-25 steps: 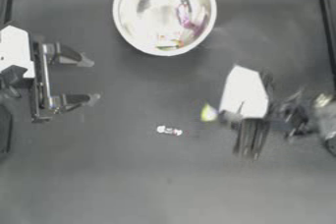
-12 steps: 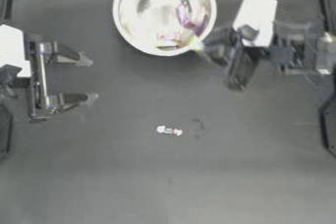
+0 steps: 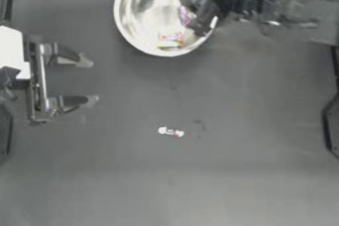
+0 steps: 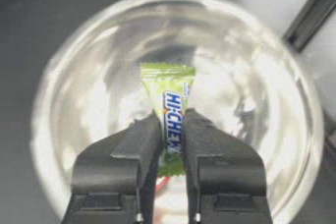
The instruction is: Put candies in bowl
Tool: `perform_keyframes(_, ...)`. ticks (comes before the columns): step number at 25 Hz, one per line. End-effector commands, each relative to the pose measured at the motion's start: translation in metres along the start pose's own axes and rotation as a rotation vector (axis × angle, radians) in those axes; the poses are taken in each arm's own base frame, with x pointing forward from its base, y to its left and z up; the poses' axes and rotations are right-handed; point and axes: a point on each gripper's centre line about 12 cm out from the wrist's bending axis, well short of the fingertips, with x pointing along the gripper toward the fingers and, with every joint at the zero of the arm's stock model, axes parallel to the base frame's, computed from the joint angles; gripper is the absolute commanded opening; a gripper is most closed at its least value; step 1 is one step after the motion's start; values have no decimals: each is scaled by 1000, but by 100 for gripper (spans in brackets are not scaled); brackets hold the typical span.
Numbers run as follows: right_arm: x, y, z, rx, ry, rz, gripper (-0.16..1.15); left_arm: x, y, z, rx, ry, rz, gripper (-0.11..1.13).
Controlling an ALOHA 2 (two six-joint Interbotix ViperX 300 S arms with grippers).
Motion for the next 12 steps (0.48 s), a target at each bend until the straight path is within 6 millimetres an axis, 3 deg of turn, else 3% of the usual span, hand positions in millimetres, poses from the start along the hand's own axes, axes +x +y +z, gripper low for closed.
perform_keyframes(1, 14, -11, 16, 15, -24, -25, 50, -2, -1, 11, -3, -37, -3, 102)
perform_keyframes(7, 37, -15, 11, 21, 5, -38, 54, -2, -1, 10, -2, -35, -4, 102)
perform_keyframes(9, 43, -14, 9, 18, 11, -37, 67, -2, -1, 11, -1, -38, -2, 102)
perform_keyframes(12, 48, -12, 7, 6, 7, -23, 100, -2, -1, 10, -2, -35, -4, 102)
